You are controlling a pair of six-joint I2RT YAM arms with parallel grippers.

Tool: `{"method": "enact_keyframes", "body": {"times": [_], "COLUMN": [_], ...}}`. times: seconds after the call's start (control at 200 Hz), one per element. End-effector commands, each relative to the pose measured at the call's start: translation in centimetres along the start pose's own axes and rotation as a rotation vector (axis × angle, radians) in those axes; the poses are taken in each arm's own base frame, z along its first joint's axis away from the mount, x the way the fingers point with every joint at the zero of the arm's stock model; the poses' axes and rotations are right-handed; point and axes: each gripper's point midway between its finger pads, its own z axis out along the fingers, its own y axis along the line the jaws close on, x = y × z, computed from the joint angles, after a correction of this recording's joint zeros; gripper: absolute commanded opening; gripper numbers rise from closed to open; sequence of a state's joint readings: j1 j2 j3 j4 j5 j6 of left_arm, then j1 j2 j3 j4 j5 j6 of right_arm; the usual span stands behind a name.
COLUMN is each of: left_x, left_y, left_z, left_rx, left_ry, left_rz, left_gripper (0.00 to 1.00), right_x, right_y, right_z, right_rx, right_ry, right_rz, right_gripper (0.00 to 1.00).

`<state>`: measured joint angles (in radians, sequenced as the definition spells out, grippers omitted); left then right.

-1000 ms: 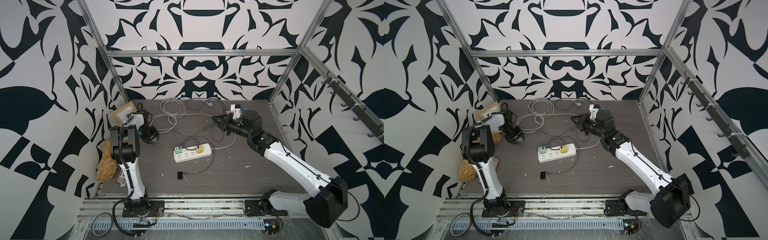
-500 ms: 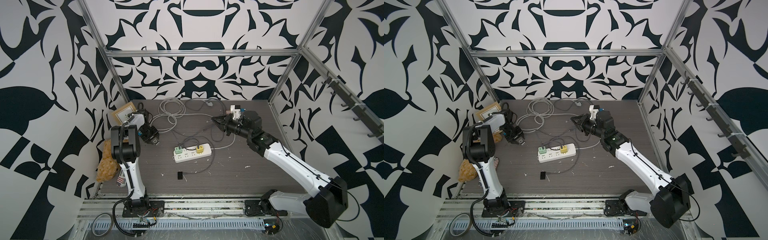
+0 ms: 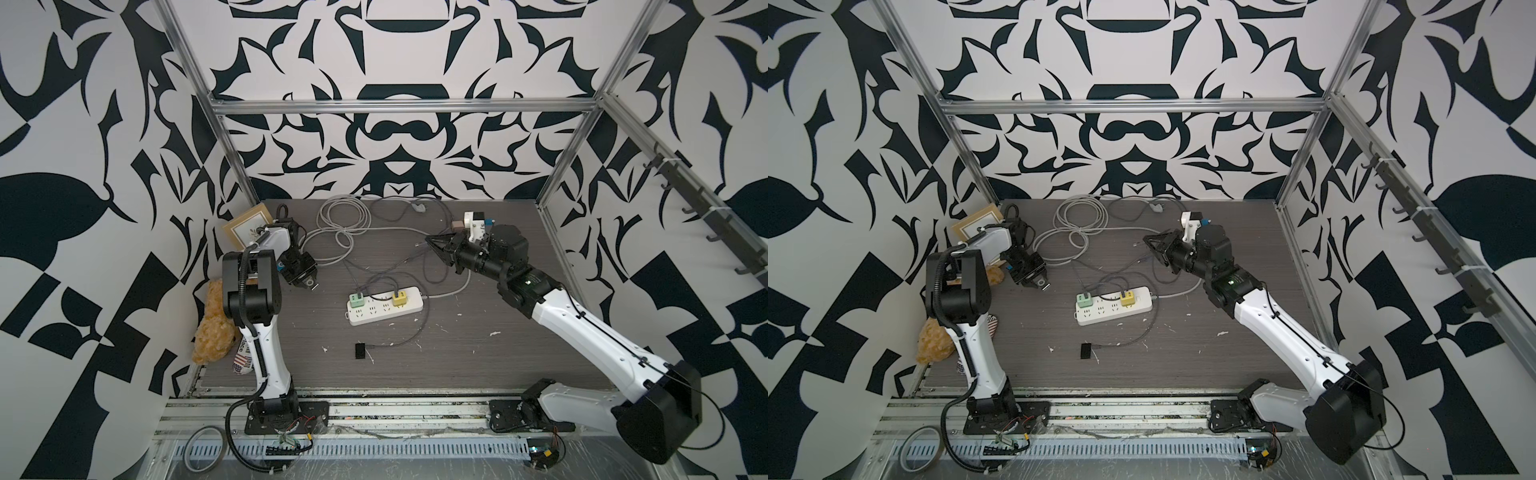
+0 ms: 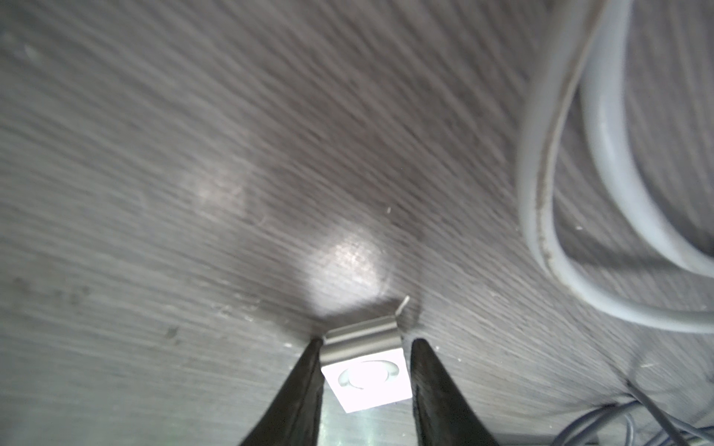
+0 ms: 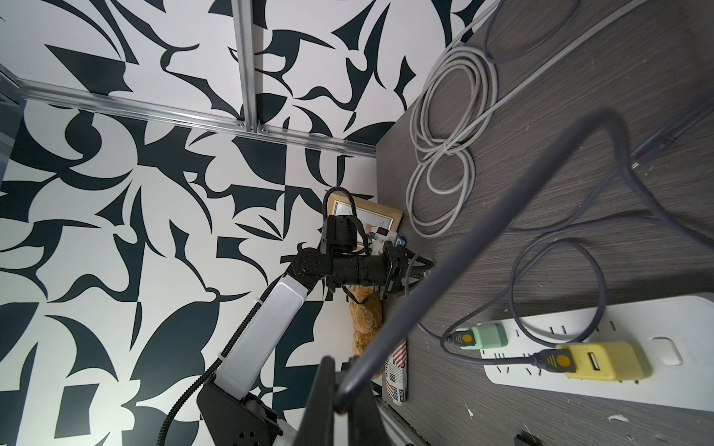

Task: Charge mp3
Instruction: Pick up the MP3 player from the center of the board.

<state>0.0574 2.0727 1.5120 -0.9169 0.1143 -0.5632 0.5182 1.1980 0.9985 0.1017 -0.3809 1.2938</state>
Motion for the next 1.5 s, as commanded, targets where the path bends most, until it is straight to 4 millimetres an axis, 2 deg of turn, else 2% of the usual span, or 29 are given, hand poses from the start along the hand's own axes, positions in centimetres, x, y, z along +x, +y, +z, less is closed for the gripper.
{"method": "enact_keyframes", "body": {"times": [0.0,0.17,0.305,0.395,0.545,0.68,0.775,0.785,0.815,0.94,1.025,1.16,1.26,1.495], "left_x": [0.3,0.5,1.5,3.0,6.2,9.2,11.2,11.8,12.6,15.4,17.2,19.2,19.4,19.2], "left_y": [0.8,0.5,-2.2,-4.4,-7.1,-9.1,-10.4,-10.5,-10.9,-12.3,-13.4,-14.6,-14.8,-15.2], "left_z": [1.2,0.5,-1.6,-4.2,-10.0,-17.0,-21.6,-22.8,-24.4,-28.1,-29.4,-30.2,-30.2,-30.1], "left_rx": [-0.038,-0.001,0.175,0.335,0.582,0.820,0.987,1.014,1.068,1.181,1.223,1.265,1.286,1.293], "left_ry": [0.015,-0.013,-0.072,-0.113,-0.182,-0.271,-0.301,-0.316,-0.324,-0.311,-0.278,-0.253,-0.247,-0.243], "left_rz": [0.035,0.087,0.173,0.247,0.332,0.377,0.383,0.395,0.410,0.462,0.509,0.565,0.561,0.560], "left_gripper": [0.40,0.32,0.24,0.23,0.19,0.15,0.13,0.13,0.13,0.10,0.09,0.08,0.07,0.05], "right_x": [-0.4,-0.4,-0.3,-0.3,-0.3,0.0,0.3,0.4,0.5,1.5,2.5,3.6,3.7,4.5], "right_y": [2.1,2.2,2.4,2.4,2.9,4.2,5.9,6.2,6.8,9.6,11.4,12.5,13.2,13.5], "right_z": [-1.0,-1.2,-1.1,-0.9,-0.3,0.5,1.3,1.5,1.8,3.3,4.2,5.6,5.9,6.2], "right_rx": [-0.067,-0.065,-0.067,-0.063,-0.065,-0.076,-0.106,-0.110,-0.121,-0.169,-0.198,-0.192,-0.198,-0.207], "right_ry": [-0.029,-0.030,-0.021,-0.017,0.006,0.042,0.062,0.064,0.067,0.088,0.098,0.109,0.089,0.111], "right_rz": [-0.042,-0.052,-0.066,-0.076,-0.118,-0.211,-0.301,-0.312,-0.340,-0.445,-0.517,-0.586,-0.617,-0.630], "right_gripper": [0.00,0.00,0.00,0.00,0.00,0.00,0.00,0.00,0.00,0.00,0.00,0.00,0.00,0.00]}}
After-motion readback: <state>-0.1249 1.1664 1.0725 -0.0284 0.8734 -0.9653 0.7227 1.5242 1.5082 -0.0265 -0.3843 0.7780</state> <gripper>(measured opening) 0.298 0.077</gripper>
